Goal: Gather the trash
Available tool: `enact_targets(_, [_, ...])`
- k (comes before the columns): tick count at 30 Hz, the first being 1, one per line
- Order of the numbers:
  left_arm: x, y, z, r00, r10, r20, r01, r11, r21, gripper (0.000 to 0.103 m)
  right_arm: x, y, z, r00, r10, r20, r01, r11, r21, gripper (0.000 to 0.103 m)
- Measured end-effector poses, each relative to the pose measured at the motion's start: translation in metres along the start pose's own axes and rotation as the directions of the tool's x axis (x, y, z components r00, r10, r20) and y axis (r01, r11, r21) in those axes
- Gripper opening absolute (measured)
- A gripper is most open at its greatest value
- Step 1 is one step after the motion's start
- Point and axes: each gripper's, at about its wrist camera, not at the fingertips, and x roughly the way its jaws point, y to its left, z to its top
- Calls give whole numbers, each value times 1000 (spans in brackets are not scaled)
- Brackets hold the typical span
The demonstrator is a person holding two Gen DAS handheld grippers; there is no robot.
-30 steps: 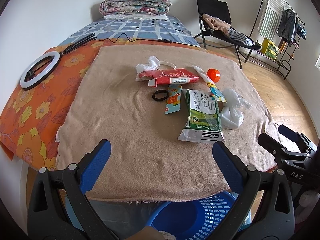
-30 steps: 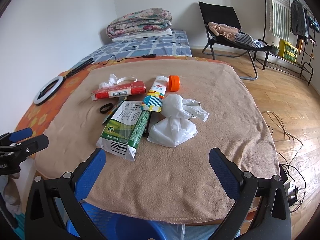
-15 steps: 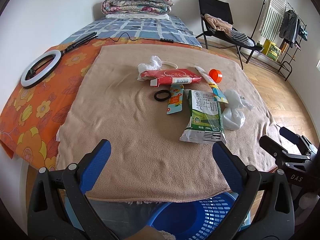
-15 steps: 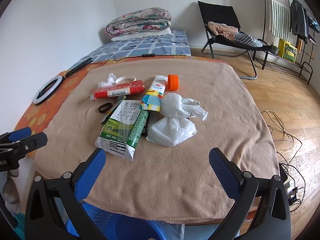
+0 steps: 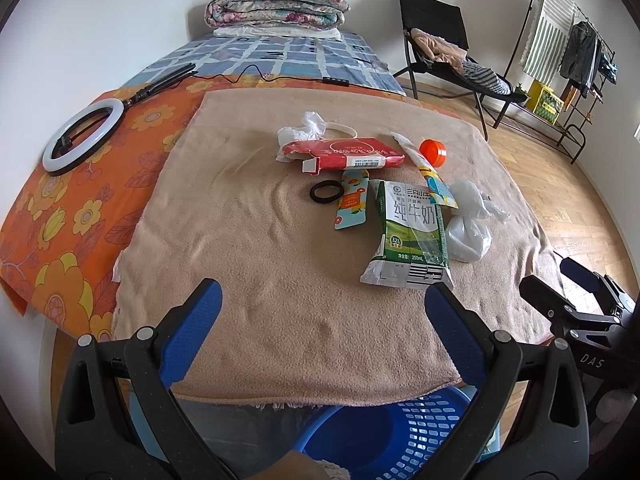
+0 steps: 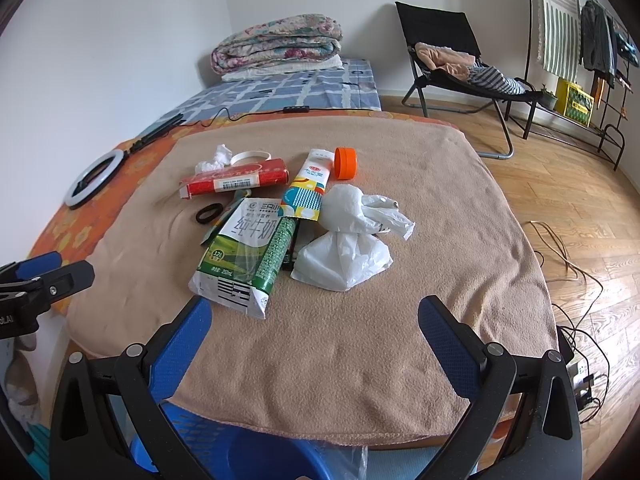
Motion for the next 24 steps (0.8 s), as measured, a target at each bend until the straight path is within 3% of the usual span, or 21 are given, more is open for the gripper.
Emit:
enact_targets(20, [5,-3,5,1000,-11,2,10,1000,16,103,0,-7,1,1000,-30,2,30,999,12,102])
enact_targets(24, [11,-13,7,999,-39,-25,39,999,25,103,-1,-13,6,999,-10,31,9,1000,30,102])
